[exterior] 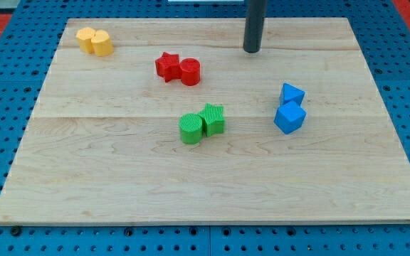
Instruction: Slide the green star along with the green circle towards center left
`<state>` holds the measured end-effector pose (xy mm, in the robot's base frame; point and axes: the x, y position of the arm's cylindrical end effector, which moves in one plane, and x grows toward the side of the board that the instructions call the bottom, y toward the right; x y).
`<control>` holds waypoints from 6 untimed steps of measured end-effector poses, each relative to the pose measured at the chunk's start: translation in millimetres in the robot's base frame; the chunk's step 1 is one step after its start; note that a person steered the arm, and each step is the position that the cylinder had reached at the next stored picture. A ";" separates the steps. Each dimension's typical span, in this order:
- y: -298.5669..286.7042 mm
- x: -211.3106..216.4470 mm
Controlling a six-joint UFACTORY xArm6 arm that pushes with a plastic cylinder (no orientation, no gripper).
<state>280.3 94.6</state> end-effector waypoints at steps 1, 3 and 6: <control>12.3 51.0; -45.9 163.9; -104.2 206.8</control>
